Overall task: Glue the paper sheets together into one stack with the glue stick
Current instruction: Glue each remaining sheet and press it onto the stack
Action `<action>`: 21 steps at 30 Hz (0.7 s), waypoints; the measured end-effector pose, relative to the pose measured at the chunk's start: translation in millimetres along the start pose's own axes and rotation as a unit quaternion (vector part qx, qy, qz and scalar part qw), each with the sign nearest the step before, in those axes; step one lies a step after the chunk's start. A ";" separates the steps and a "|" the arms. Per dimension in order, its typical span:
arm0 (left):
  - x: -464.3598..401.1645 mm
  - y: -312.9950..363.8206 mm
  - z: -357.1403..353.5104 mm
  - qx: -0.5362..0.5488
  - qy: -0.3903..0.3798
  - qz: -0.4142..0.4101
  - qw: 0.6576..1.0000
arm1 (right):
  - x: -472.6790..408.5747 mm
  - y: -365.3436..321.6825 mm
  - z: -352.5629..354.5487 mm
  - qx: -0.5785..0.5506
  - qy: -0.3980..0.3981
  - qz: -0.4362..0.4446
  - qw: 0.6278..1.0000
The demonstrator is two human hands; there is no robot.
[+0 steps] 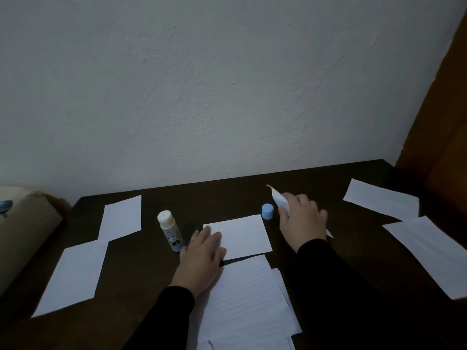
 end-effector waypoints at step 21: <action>17.4 21.5 42.2 0.499 0.107 0.036 0.859 | 34.6 -48.7 -5.4 -0.089 -0.060 0.155 0.982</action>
Point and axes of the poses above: each hand's wrist, its own x-axis away from the middle knuckle, its own z-axis out of the back of the hand, y = z × x, the point moved 5 cm from there along -x, towards the middle knuckle, and after that the axes turned 15 degrees about x, right-handed, at the moved point
